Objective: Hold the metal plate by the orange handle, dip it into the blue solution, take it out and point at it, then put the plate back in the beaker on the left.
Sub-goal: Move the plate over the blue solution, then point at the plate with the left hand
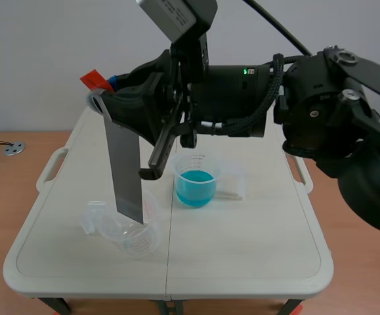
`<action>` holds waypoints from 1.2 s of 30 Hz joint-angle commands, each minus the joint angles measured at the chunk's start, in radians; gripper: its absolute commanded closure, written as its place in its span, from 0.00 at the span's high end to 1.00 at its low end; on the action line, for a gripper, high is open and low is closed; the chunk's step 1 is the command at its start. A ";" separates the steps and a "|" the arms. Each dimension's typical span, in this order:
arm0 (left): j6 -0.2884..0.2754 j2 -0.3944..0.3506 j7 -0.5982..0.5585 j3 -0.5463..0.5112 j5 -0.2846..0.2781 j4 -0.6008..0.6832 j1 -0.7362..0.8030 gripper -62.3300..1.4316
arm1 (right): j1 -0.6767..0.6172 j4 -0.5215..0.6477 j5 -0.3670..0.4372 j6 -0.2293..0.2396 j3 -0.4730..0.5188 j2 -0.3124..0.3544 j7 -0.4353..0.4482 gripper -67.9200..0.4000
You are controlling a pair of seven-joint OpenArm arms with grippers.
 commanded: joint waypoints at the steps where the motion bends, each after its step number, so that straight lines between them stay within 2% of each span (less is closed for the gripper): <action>1: -0.009 0.002 -0.007 0.005 -0.007 0.006 0.013 0.09 | 0.032 0.026 0.024 0.011 0.018 0.014 0.020 0.02; 13: -0.009 0.001 -0.007 0.005 -0.006 0.013 0.013 0.09 | 0.142 0.032 0.134 0.011 0.018 0.130 0.035 0.03; 19: -0.009 -0.049 -0.008 0.000 -0.021 0.085 0.013 0.09 | 0.203 0.032 0.145 0.007 0.018 0.187 0.038 0.03; 24: -0.008 -0.108 -0.008 -0.046 -0.071 0.193 0.013 0.09 | 0.244 0.027 0.146 0.006 0.018 0.221 0.042 0.03; 29: -0.005 -0.166 -0.007 -0.149 -0.114 0.303 -0.010 0.09 | 0.278 -0.001 0.146 0.006 0.018 0.232 0.042 0.02; 31: -0.005 -0.195 -0.008 -0.179 -0.126 0.331 -0.039 0.09 | 0.291 -0.019 0.146 0.006 0.018 0.232 0.042 0.02; 36: -0.018 -0.262 -0.011 -0.188 -0.203 0.359 -0.172 0.09 | 0.323 -0.066 0.145 0.007 0.018 0.232 0.042 0.02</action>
